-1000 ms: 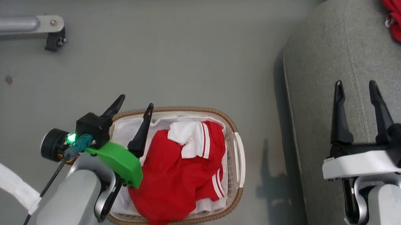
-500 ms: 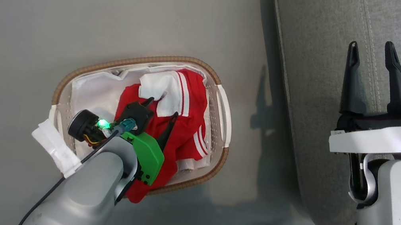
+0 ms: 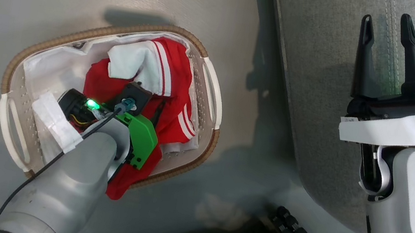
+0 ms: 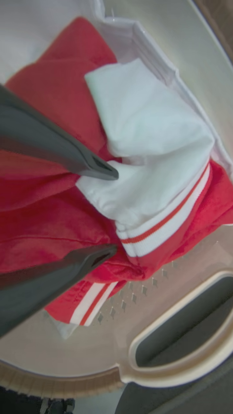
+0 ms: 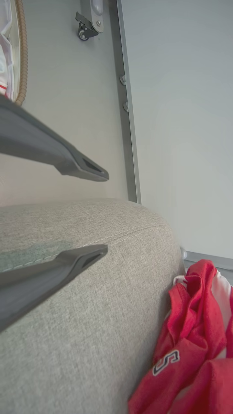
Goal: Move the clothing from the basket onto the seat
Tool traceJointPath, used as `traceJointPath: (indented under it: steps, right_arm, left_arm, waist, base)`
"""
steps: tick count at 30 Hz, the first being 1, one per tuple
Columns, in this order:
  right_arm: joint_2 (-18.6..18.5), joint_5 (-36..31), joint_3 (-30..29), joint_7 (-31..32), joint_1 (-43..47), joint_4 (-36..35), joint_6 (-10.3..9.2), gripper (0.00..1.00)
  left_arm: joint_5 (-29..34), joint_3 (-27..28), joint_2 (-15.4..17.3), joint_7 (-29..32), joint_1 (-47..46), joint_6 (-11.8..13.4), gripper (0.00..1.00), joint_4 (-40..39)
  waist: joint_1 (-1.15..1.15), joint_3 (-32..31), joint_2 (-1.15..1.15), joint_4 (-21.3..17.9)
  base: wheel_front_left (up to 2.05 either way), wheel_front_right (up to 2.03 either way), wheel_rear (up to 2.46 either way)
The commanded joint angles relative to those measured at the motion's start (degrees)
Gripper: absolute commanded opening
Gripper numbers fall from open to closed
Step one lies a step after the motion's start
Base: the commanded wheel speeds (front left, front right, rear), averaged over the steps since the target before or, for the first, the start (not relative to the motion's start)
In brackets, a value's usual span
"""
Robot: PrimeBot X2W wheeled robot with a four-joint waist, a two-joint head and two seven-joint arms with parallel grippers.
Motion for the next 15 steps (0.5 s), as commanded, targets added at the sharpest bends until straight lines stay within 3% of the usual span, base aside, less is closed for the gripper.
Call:
traceJointPath:
  steps: [1,9,12,13,15]
  right_arm:
    - [-0.1,0.7,0.2,0.0,-0.8,-0.4,-0.08,1.00]
    - [-0.1,1.6,1.3,0.0,-1.4,-1.2,-0.08,1.00]
    - [-0.1,1.7,1.4,0.0,-1.4,-1.2,-0.08,1.00]
    - [-0.1,1.7,1.4,0.0,-1.3,-1.2,-0.08,1.00]
    - [-0.1,1.5,1.4,0.0,-1.2,-0.9,-0.08,1.00]
  left_arm:
    - [0.2,-0.1,0.6,-0.2,-1.9,0.8,1.00,0.9]
    - [0.7,-0.3,0.8,-1.5,-5.1,3.6,1.00,3.2]
    - [0.5,-0.3,0.7,-2.0,-5.5,3.4,1.00,2.7]
    - [0.3,-0.2,0.6,-2.2,-5.6,3.3,0.92,2.5]
    - [0.2,-0.2,0.5,-2.4,-5.6,3.2,0.13,1.8]
  waist:
    - [-0.01,2.4,0.00,-1.9]
    - [-0.01,4.0,0.00,-3.1]
    - [-0.01,4.0,0.00,-3.4]
    - [-0.01,3.9,0.00,-3.5]
    - [-0.01,3.5,0.00,-3.4]
  base:
    - [0.00,0.00,0.00]
    - [0.00,0.00,0.00]
    - [0.00,0.00,0.00]
    - [0.00,0.00,0.00]
    - [0.00,0.00,0.00]
